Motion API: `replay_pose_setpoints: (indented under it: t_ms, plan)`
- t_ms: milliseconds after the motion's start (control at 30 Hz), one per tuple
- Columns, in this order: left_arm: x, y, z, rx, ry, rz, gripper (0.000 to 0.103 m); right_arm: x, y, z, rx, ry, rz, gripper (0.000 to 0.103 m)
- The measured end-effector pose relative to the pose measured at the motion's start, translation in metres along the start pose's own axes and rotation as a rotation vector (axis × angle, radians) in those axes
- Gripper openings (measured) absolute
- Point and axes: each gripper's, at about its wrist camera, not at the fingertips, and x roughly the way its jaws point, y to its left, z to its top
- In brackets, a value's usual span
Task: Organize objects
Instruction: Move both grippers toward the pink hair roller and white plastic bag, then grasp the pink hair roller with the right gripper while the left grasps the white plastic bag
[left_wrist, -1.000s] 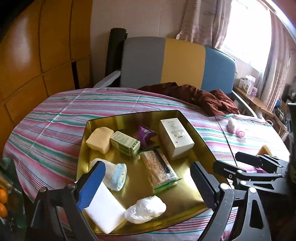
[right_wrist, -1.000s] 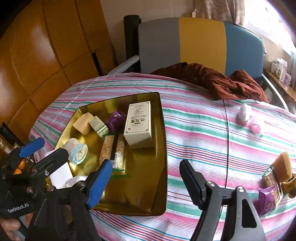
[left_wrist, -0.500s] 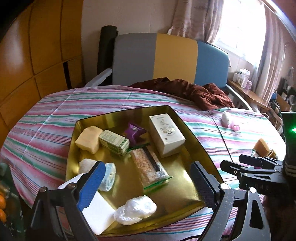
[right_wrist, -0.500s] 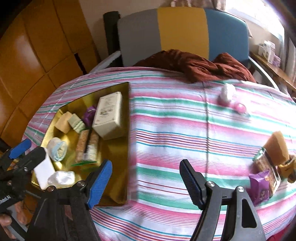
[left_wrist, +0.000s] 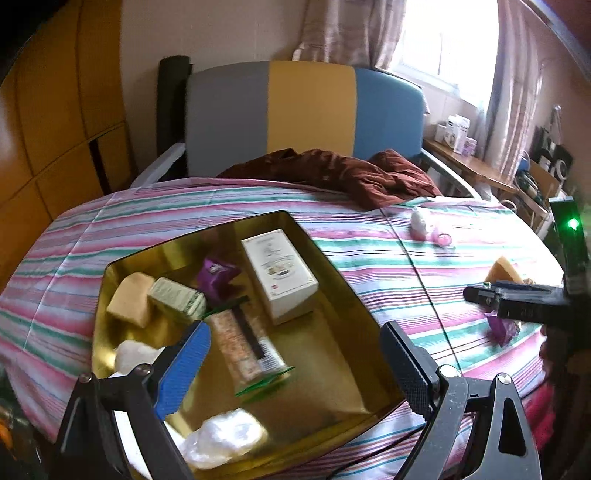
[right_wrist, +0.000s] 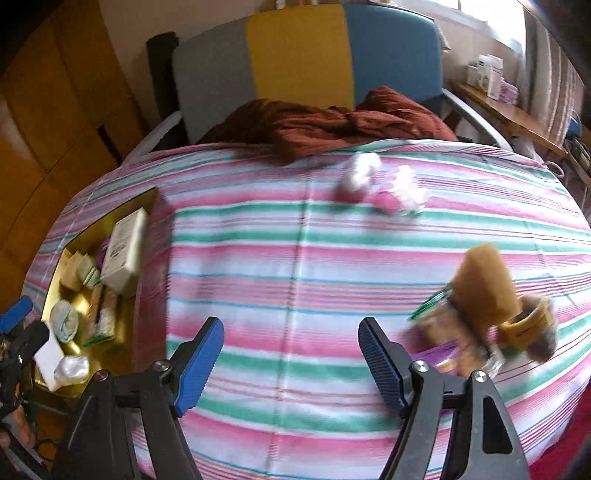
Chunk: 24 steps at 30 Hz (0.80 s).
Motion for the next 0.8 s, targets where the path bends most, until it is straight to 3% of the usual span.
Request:
replay_pose_setpoints:
  t_ms: [133,333,533,800]
  plan:
    - [0.006,-0.011,0.006,0.017,0.008,-0.024,0.093,-0.001,-0.026,0.02,-0.017,-0.017,-0.039,0.077]
    - [0.014,-0.022,0.02,0.036,0.015,-0.065,0.093,0.014,-0.058,0.057,-0.167,-0.004,-0.077,0.08]
    - [0.024,-0.033,0.037,0.041,0.018,-0.116,0.093,0.057,-0.076,0.098,-0.335,0.108,-0.088,0.082]
    - [0.053,-0.043,0.048,0.027,0.08,-0.168,0.093,0.117,-0.085,0.127,-0.524,0.261,-0.124,0.082]
